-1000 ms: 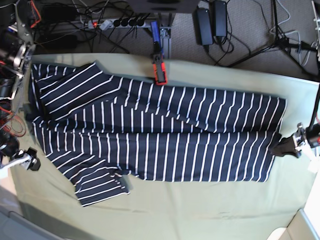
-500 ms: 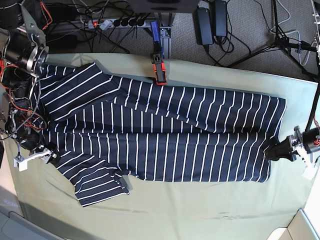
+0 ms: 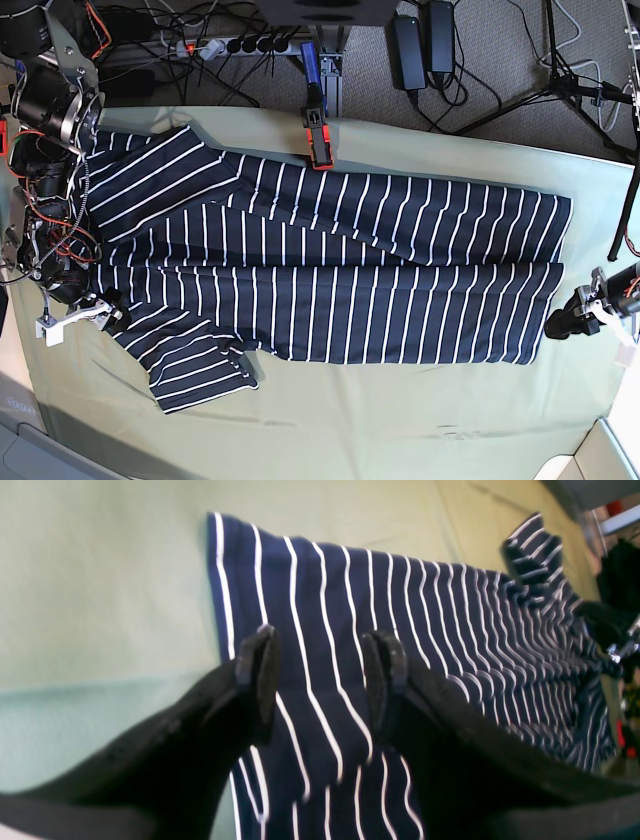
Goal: Fold the T-shirt properly
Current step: 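Release and regrasp the shirt's side edges with both grippers, then fold the grasped side edges inward over the shirt body with both grippers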
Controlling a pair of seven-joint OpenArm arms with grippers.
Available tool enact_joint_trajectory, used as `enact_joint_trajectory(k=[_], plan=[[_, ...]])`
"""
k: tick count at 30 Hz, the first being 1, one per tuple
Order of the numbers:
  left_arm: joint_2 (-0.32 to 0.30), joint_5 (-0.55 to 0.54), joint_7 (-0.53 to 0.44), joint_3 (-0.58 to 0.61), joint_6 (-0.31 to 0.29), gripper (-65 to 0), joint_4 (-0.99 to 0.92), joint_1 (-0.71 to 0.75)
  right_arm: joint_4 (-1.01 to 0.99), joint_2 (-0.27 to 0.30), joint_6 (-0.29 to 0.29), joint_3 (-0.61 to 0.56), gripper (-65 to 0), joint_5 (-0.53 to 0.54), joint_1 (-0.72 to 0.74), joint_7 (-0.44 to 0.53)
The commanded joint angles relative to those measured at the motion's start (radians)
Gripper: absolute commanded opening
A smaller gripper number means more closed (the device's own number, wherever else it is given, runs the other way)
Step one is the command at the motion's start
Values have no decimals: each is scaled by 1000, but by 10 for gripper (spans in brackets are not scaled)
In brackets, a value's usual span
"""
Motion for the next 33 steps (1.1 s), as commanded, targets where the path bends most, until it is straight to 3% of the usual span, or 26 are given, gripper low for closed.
enact_joint_trajectory(k=[1,6,12,17,21,33], plan=[[-10,6,-37,-7,-31,-345,13,-29,14,11,44,0,-226,18,21,-17],[38,192,-158,-7,-29,-345,12,-41,14,11,44,0,-226,18,21,-45],[106,361,-256,-7,83,-345,-99,-88,14,11,44,0,-226,18,20,-46],[130,410,-325,-7,89,-345,-293,-152,14,15,44,0,-226,18,12,-57],[126,472,-393,-7,156,-345,-365,-180,14,15,44,0,-226,18,13,-64],[148,431,-348,-7,150,-345,-365,-187,14,16,44,0,-226,18,13,-64]])
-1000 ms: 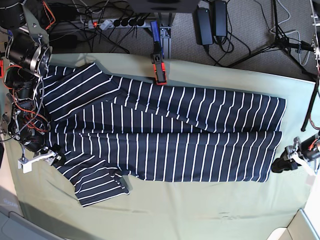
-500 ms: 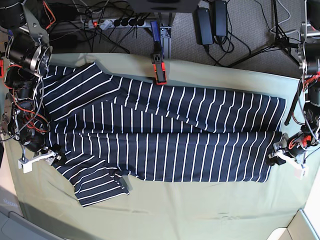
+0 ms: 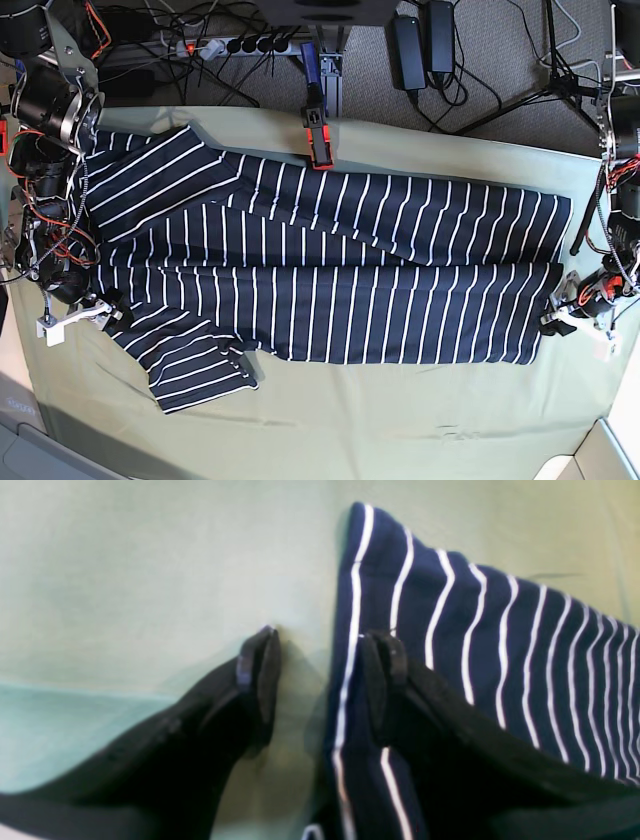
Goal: Fold the T-shirt properly
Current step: 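Fold the grasped side edges inward over the shirt body with both grippers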
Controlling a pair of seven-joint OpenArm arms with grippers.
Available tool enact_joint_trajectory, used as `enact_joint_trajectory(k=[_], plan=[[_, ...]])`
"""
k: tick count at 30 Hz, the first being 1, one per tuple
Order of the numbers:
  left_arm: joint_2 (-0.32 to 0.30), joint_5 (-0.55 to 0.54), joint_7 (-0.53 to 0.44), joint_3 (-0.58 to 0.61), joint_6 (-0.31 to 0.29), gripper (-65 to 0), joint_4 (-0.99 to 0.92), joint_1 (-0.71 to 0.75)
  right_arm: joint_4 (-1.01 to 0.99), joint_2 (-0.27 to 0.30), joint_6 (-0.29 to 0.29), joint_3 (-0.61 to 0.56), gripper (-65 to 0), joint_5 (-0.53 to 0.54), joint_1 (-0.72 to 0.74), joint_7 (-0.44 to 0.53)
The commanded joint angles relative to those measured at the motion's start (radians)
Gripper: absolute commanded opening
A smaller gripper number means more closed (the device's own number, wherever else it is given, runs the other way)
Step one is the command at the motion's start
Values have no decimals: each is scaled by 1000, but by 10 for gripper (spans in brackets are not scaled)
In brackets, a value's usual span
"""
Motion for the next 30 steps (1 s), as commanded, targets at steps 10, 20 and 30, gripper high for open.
enact_joint_trajectory(k=[10,20,30], plan=[[49,-30,21,-5,-3,-345,11,-32,10,16,44,0,-226,-3,16,-19],[50,-79,93,-5,-76,-345,24,-31,10,15,44,0,-226,16,16,-19],[50,-131,128,-5,-95,-346,25,-32,10,15,44,0,-226,24,16,-19]])
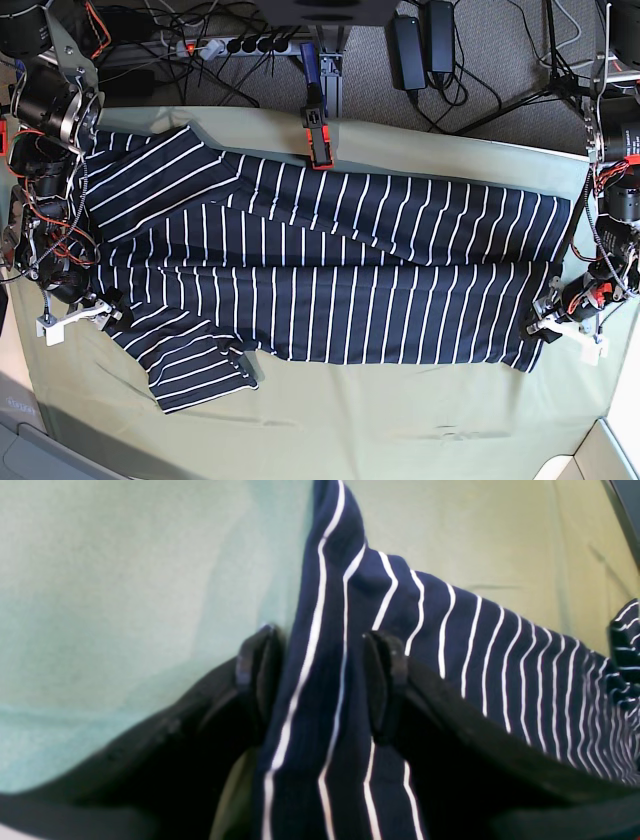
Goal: Fold the T-shirt properly
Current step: 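Fold the grasped side edges inward over the shirt body with both grippers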
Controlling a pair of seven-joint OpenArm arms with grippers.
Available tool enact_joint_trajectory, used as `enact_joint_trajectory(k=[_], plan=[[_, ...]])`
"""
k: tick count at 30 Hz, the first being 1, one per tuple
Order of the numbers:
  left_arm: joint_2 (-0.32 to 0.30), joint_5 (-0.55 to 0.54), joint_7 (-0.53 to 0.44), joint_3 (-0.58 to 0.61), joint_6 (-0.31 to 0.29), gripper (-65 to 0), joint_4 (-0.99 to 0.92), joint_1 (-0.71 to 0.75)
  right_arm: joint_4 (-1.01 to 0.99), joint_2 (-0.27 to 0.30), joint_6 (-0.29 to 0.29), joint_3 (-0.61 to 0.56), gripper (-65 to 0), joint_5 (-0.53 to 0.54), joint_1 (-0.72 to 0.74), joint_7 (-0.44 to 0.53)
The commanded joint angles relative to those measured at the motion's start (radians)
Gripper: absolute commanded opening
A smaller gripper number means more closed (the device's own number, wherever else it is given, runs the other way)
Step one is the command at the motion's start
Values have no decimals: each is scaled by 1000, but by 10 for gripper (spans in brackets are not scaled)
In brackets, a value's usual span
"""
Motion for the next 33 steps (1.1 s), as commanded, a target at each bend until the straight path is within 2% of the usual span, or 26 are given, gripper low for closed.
enact_joint_trajectory(k=[1,4,8,11,17,22,27,33], plan=[[0,-27,31,0,-71,-346,15,-24,10,15,44,0,-226,5,16,-19],[0,-56,40,0,-107,-369,15,-24,10,15,44,0,-226,5,17,-19],[0,-63,39,0,-109,-479,15,-24,10,15,44,0,-226,5,16,-19],[-3,-63,38,0,-109,-505,16,-24,10,15,44,0,-244,5,17,-19],[-21,-79,58,-2,-133,-505,56,-24,10,16,44,0,-523,11,17,-19],[-28,-97,77,-2,-136,-509,100,-24,10,16,44,0,-650,42,17,-19],[-28,-97,77,-2,-136,-645,100,-23,20,16,45,0,-650,50,17,-35],[-55,-134,101,-2,-136,-650,100,-23,80,16,46,0,-650,54,16,-104]])
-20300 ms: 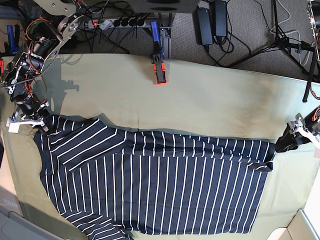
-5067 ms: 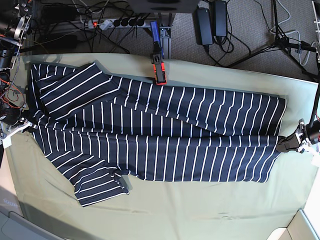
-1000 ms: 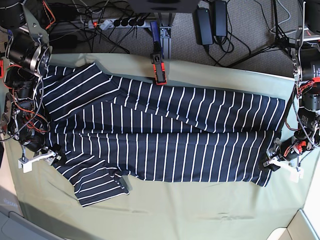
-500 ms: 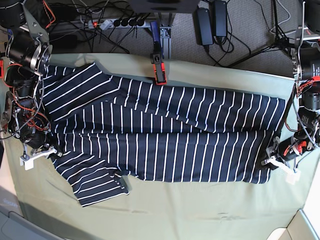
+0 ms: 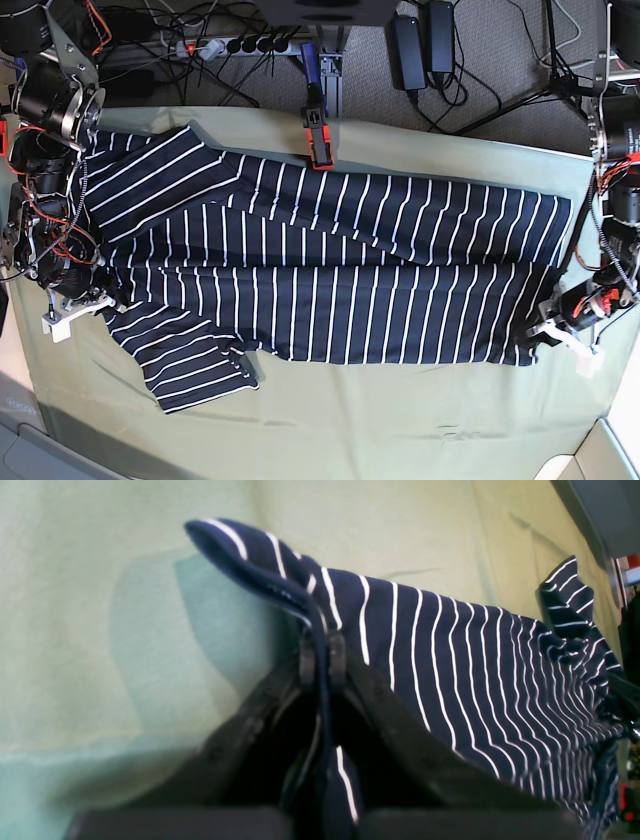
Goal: Fold the T-shirt properly
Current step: 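Fold the grasped side edges inward over the shirt body with both grippers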
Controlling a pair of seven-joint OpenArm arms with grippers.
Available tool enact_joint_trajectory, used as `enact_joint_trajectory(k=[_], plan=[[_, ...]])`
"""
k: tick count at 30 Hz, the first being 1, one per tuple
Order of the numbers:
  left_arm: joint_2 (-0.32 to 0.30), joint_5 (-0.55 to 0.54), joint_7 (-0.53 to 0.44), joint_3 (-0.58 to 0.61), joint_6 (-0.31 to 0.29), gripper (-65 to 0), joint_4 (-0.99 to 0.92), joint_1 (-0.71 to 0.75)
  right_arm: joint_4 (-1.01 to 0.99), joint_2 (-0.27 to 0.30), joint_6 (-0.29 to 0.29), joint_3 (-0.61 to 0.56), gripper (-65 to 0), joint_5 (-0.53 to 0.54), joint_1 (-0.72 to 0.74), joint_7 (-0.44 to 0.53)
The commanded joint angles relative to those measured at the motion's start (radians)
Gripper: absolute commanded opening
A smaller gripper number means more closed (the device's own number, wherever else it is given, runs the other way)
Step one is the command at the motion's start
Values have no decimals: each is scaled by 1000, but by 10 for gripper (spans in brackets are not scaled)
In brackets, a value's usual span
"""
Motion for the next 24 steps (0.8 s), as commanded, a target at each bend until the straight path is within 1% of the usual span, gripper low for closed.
enact_joint_trajectory(k=[1,5,8,15,24], plan=[[-31,-45,3,-3,-36,-650,17,-32,40,16,47,0,-650,28,27,1],[-64,-189,129,-3,-36,-650,17,-32,115,24,47,0,-650,90,17,-92],[-90,-248,194,-3,-36,-650,17,-28,173,41,47,0,-650,140,-14,-135],[-136,-358,286,-3,-36,-650,18,-1,286,82,46,1,-650,175,-134,-137],[-148,-437,352,-3,-36,-650,18,43,352,121,46,13,-650,200,-232,-137]])
